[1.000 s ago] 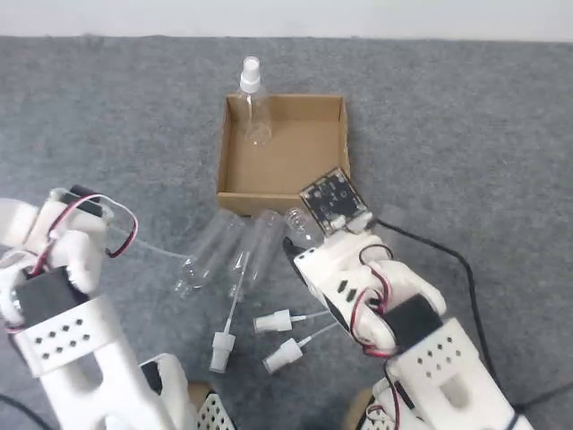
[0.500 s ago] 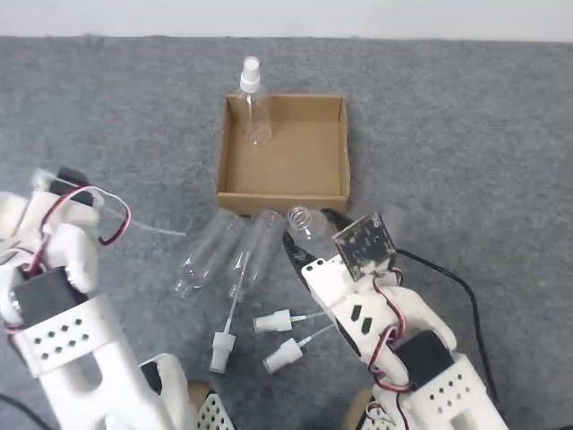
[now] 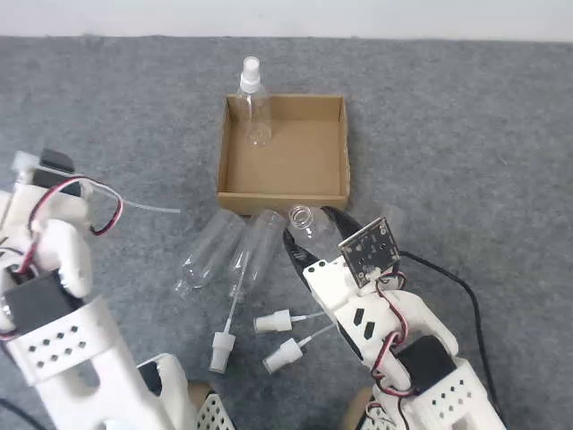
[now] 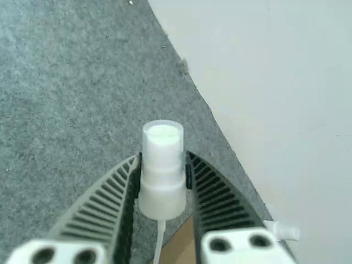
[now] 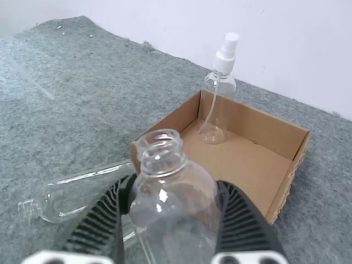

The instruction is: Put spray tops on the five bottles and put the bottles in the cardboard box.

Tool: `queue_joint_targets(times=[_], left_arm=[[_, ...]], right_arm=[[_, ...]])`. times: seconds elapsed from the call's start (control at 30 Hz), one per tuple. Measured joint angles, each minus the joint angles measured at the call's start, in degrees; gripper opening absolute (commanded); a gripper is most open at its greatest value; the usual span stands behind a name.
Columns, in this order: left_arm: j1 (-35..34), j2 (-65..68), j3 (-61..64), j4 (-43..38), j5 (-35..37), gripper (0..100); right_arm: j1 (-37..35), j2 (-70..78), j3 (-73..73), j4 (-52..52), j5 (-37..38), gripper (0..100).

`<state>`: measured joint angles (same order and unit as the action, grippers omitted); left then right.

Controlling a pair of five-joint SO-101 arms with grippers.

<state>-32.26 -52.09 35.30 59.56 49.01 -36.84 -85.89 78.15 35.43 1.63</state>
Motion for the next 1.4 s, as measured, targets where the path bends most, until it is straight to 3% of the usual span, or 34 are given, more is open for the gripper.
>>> queue_joint_targets(times=[0.2,0.37,0.57,1.4], left_arm=[[0.0,-0.09,-0.18,0.0,0.35,1],[0.26,-7.56,-0.35,1.05,3.6,1],[3.08,-16.88,-0.35,-0.44,3.78,1],[17.05,-32.62,2.02,-7.82,3.96,1]], right_arm=[[0.0,-0.09,0.35,-0.97,0.0,3.8],[0.0,-0.09,0.35,-0.97,0.0,3.8],[0.0,-0.09,0.35,-0.97,0.0,3.8],[0.0,-0.18,3.08,-5.1,2.73,3.8]])
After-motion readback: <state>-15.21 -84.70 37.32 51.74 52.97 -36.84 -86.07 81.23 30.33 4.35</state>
